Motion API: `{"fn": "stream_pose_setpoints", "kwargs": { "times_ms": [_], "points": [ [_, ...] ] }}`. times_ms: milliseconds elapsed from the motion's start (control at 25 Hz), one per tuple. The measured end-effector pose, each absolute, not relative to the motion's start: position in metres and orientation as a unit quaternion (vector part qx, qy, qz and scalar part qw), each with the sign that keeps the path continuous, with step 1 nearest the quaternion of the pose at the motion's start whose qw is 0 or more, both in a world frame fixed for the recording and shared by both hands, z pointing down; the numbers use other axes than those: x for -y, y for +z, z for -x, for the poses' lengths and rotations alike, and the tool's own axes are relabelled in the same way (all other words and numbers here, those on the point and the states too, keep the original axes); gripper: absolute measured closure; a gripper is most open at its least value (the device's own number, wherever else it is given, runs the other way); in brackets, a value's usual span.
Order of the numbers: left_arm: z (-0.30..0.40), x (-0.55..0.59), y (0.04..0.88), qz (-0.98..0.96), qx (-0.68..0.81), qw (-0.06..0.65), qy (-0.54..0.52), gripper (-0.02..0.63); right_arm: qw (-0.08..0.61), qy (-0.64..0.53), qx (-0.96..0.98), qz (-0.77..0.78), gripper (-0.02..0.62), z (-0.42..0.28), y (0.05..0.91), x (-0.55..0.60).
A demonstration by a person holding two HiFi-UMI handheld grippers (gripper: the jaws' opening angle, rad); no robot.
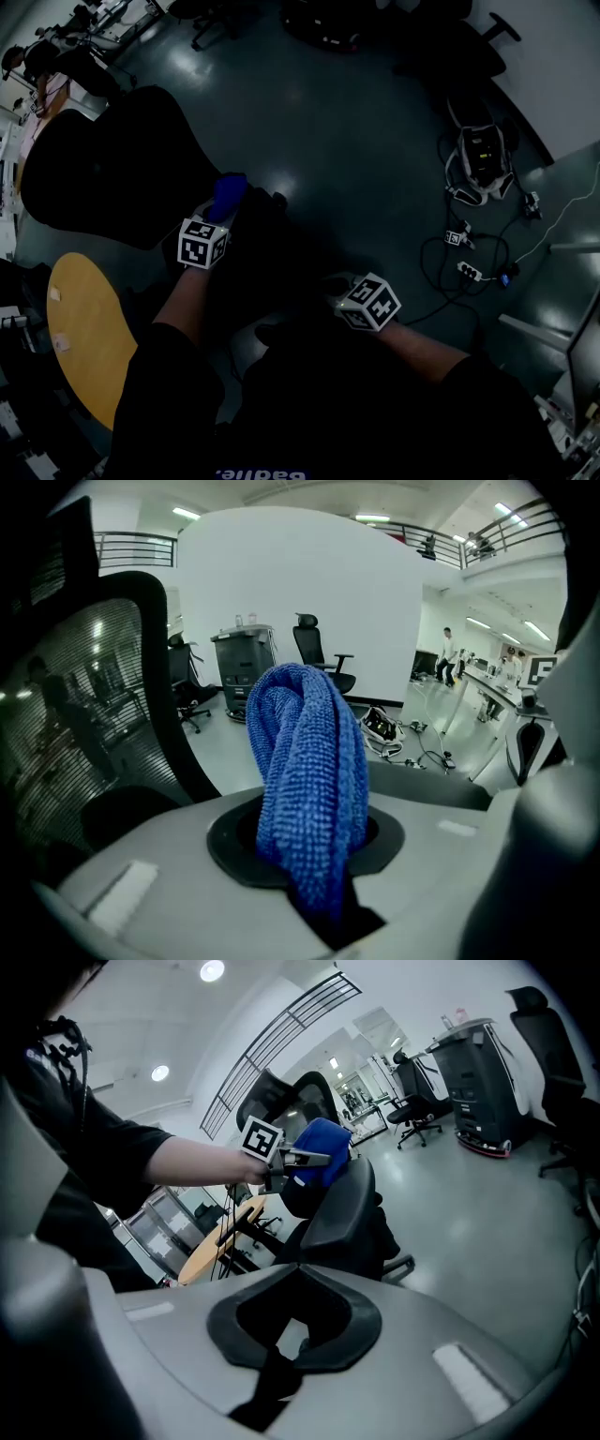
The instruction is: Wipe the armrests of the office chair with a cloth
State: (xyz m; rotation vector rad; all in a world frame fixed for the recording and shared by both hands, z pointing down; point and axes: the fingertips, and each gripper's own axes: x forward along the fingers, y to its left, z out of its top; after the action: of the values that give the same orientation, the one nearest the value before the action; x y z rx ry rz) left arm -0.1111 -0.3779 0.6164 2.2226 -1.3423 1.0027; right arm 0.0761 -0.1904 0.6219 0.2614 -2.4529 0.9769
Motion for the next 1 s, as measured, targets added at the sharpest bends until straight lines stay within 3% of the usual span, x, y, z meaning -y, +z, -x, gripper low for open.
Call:
{"fn": "stream_pose_setpoints", "kwargs": {
  "times_ms": [560,1000],
  "points": [
    [0.07,0.352,0.638,-0.804,0.404,0.144,0.412,0.495,0.248,0.373,0.89,-0.081,0.591,-0.08,0.635,0.176],
    [0.015,0.274,0.633,-0.833,0.365,0.159,0.385,0.497,0.237,0.402,0.881,-0.077,0.591,-0.08,0.64,0.16]
  ]
}}
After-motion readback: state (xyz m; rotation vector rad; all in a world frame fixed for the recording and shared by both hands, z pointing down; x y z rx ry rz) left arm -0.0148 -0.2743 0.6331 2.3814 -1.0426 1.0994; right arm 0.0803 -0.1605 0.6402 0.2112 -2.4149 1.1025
